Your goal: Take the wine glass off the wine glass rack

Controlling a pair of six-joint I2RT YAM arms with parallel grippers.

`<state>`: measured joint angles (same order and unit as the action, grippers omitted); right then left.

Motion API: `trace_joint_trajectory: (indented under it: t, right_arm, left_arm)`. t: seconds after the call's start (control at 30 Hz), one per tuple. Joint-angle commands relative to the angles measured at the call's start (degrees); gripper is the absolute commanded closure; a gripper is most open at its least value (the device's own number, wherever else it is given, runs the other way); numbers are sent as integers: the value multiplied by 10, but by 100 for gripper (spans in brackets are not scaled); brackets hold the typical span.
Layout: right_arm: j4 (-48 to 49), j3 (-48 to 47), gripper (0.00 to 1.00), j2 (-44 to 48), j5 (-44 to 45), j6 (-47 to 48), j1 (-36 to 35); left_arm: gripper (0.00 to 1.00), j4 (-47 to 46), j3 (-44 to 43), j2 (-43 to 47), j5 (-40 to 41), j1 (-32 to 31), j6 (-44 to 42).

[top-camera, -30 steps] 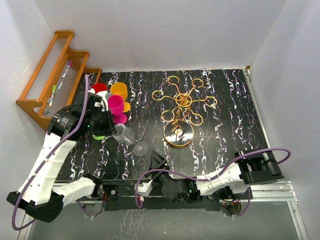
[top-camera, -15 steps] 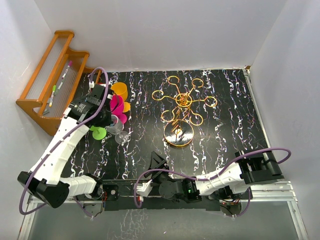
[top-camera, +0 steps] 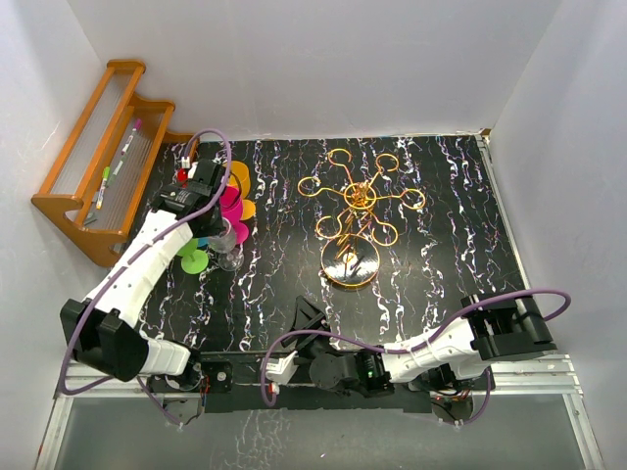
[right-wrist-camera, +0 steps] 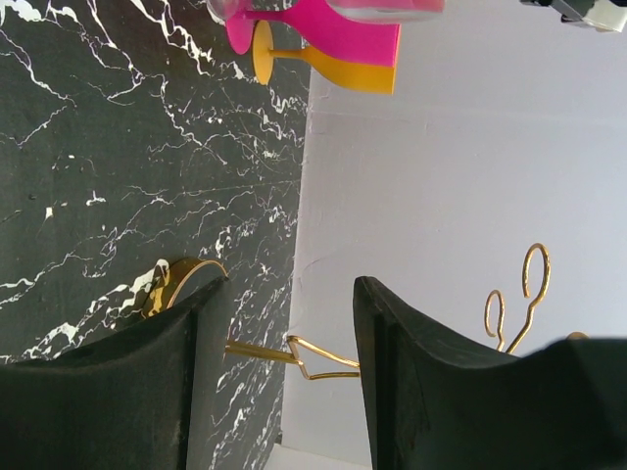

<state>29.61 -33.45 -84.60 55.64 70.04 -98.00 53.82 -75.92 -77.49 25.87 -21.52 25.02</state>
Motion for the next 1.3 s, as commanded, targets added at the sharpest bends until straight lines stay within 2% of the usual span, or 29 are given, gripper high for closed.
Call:
trace_joint_trajectory:
  t: [0.0,0.2,0.27,0.4,0.6,0.8,0.97,1.07,1.2,1.27]
  right_arm:
    - [7,-24,46,20,10,-19,-37]
    - [-1,-23,46,26,9,-24,-36]
    - [-1,-24,46,27,9,-25,-36]
    - [-3,-26,46,25,10,-27,-34]
    - [-4,-34,46,20,10,-30,-33]
    - [-16,-64,46,22,6,-42,-27]
    - [-20,-176,45,9,-18,-57,-8]
    - [-31,-260,45,-2,-39,-72,32]
    - [-91,-396,45,-34,-73,-115,142]
    - [-154,-484,45,-56,-94,-176,211]
  left_arm:
    - [100,-49,20,8,-5,25,-10]
    - [99,-59,28,1,-29,39,-11]
    - [95,-51,22,2,-33,40,-8]
    - [76,-43,4,22,-37,40,-7]
    - [67,-8,-36,34,-33,40,-3]
    - [58,-2,-66,87,-1,40,2]
    - [53,-55,-25,149,43,40,-6]
    - [47,-78,11,188,85,40,1]
    - [44,-89,24,212,120,41,10]
    - [43,-102,27,218,129,41,8]
